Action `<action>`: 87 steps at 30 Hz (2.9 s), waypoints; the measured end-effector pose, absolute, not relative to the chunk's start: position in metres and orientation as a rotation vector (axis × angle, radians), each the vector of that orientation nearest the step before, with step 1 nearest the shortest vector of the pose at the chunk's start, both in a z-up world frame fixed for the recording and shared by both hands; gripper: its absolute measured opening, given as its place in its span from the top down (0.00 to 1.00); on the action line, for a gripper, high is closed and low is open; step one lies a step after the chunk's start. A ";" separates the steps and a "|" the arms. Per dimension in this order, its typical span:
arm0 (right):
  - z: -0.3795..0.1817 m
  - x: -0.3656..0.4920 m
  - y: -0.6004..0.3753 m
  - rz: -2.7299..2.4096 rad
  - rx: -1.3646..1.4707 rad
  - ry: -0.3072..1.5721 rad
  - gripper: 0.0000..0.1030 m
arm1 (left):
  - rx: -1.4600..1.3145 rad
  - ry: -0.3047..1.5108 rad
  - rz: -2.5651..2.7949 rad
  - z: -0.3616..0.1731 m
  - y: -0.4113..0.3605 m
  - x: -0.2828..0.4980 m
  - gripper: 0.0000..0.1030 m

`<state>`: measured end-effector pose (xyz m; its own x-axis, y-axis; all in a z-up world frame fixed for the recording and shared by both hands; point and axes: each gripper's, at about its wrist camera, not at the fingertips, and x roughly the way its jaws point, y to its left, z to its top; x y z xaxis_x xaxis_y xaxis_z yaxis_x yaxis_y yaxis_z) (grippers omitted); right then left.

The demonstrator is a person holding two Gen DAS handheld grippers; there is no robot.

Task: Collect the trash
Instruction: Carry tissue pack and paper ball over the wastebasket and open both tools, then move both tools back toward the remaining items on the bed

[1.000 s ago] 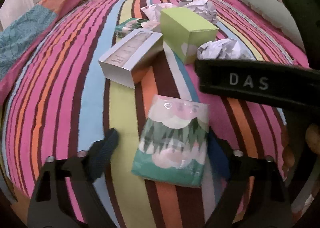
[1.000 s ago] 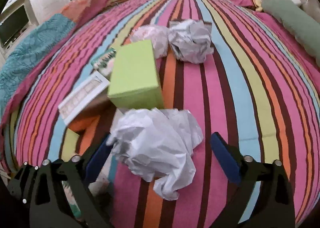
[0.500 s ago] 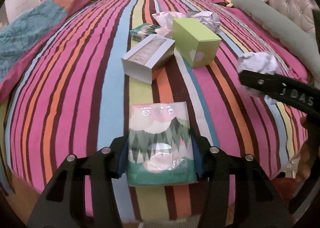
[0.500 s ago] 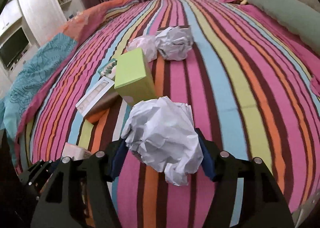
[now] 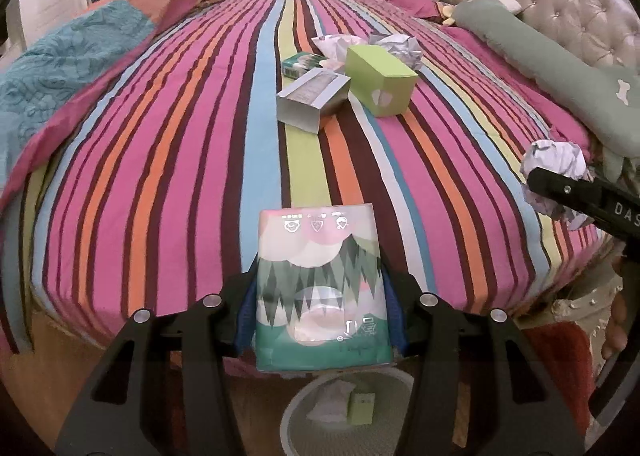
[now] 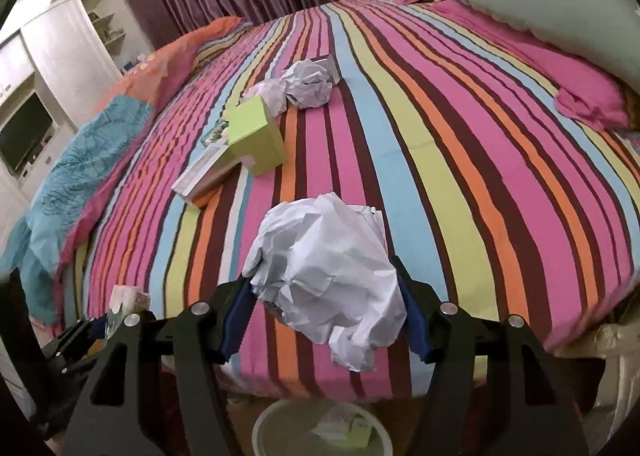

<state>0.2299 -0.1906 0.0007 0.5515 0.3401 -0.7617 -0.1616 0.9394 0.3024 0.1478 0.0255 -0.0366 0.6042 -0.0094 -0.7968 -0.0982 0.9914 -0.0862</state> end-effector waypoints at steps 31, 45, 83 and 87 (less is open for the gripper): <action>-0.142 0.122 -0.185 0.292 0.425 1.464 0.41 | -0.232 1.351 -0.047 -0.163 -0.002 0.059 0.51; -0.225 0.125 -0.175 0.208 0.548 1.760 0.41 | -0.352 1.638 -0.061 -0.243 -0.015 0.068 0.51; -0.248 0.127 -0.185 0.068 0.579 1.771 0.08 | -0.420 1.733 0.028 -0.271 -0.003 0.070 0.16; -0.238 0.126 -0.189 0.073 0.573 1.731 0.08 | -0.422 1.694 0.032 -0.262 -0.003 0.070 0.16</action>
<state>0.1259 -0.1890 -0.2379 -0.1275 0.4117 -0.9024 0.3340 0.8745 0.3518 0.0697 -0.0026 -0.2624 -0.1054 -0.2577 -0.9605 -0.2933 0.9309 -0.2176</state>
